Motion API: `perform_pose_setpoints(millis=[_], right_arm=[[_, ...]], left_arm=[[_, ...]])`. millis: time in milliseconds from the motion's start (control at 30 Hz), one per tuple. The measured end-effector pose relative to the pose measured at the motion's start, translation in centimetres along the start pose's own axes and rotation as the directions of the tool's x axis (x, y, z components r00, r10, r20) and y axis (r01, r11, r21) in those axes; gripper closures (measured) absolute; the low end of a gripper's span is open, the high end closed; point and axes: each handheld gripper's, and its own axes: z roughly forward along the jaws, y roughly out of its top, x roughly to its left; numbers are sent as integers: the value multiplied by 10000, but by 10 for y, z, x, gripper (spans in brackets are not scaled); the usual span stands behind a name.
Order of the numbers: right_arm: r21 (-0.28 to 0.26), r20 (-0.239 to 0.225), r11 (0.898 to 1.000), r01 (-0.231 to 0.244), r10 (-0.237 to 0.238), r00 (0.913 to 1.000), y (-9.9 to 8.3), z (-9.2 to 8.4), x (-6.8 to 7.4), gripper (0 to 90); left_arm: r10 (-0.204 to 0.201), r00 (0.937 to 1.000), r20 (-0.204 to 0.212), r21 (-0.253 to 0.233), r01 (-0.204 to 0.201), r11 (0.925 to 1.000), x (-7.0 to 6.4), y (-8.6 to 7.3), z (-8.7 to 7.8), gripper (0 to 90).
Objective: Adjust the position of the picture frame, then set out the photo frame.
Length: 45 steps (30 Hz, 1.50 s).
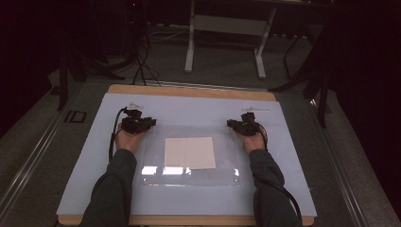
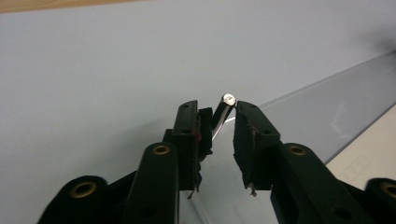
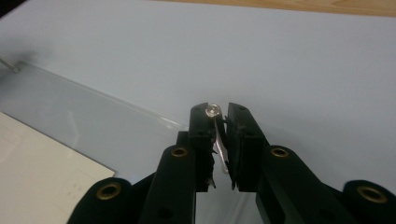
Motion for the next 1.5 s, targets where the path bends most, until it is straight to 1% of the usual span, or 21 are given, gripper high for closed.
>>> perform_pose_setpoints(millis=[133, 200, 300, 333, 367, 467, 500, 633, 700, 733, 800, 867, 900, 967, 1000, 1033, 1100, 1200, 1267, 1367, 1500], right_arm=[[-130, -5, 9998, -115, 115, 9999, -2, 0, 0, 797], [-172, -33, 9998, -120, 119, 9999, -2, 0, 0, 789], [-570, -178, 9980, -284, 274, 9995, -3, -4, -1, 760], [-712, -241, 9971, -254, 237, 9994, -2, -6, -1, 752], [-764, -206, 9969, -203, 188, 9996, -2, -7, -1, 749], [-735, -31, 9972, 147, -149, 9999, -2, -9, -1, 741], [-742, -5, 9971, 193, -194, 9998, -2, -10, -1, 745], [-808, 47, 9964, 264, -261, 9996, -4, -9, 1, 779], [-891, 96, 9956, 293, -286, 9995, -5, -9, 3, 801], [-873, 146, 9957, 304, -292, 9995, -6, -8, 3, 801], [-853, 181, 9961, 235, -220, 9996, -6, -7, 4, 778], [-753, 224, 9970, 175, -159, 9996, -7, -5, 3, 778], [-730, 251, 9971, 196, -179, 9995, -9, -4, 3, 788], [-919, 301, 9955, 233, -206, 9993, -11, -4, 4, 815], [-951, 442, 9948, 372, -331, 9985, -12, -4, 5, 821], [-949, 558, 9947, 397, -345, 9978, -12, -4, 7, 825], [-928, 782, 9944, 506, -434, 9960, -12, -4, 9, 829], [-942, 742, 9944, 468, -399, 9964, -13, -6, 8, 829], [-973, 719, 9939, 516, -446, 9964, -14, -7, 8, 826], [-1017, 528, 9942, 343, -290, 9982, -14, -7, 6, 815], [-1099, 396, 9935, 302, -260, 9989, -15, -8, 5, 809]], left_arm=[[-38, 9998, 173, -581, 48, 9983, 4, -3, -6, 671], [18, 9999, 136, -881, -5, 9961, 7, -4, -9, 670], [104, 9995, 291, -1062, -72, 9943, 10, -6, -10, 660], [104, 9995, 291, -1062, -72, 9943, 10, -6, -10, 663], [290, 9992, 282, -1180, -255, 9927, 10, -7, -10, 669], [508, 9984, 263, -1322, -469, 9901, 8, -8, -8, 705], [564, 9980, 278, -1362, -521, 9893, 8, -9, -8, 718], [854, 9958, 338, -1325, -803, 9879, 6, -9, -8, 785], [967, 9950, 237, -1257, -930, 9877, 4, -8, -7, 820], [1037, 9944, 198, -1238, -1005, 9872, 3, -8, -7, 823], [1029, 9944, 233, -1234, -992, 9874, 4, -8, -6, 822], [1024, 9944, 243, -1192, -988, 9879, 4, -9, -4, 810], [1085, 9938, 234, -1141, -1052, 9879, 3, -9, -4, 800], [1055, 9943, 166, -1139, -1030, 9881, 3, -8, -2, 812], [1009, 9947, 183, -1144, -982, 9886, 3, -8, -2, 822], [1012, 9947, 156, -1104, -989, 9890, 2, -7, -2, 826], [1103, 9938, 125, -1008, -1085, 9890, 1, -5, -1, 832], [1182, 9927, 238, -969, -1154, 9886, 2, -4, -1, 833], [1185, 9925, 292, -1035, -1149, 9880, 2, -5, -1, 831], [978, 9941, 463, -1170, -918, 9889, 5, -9, 1, 807], [965, 9944, 424, -1086, -914, 9899, 5, -12, 2, 805]])
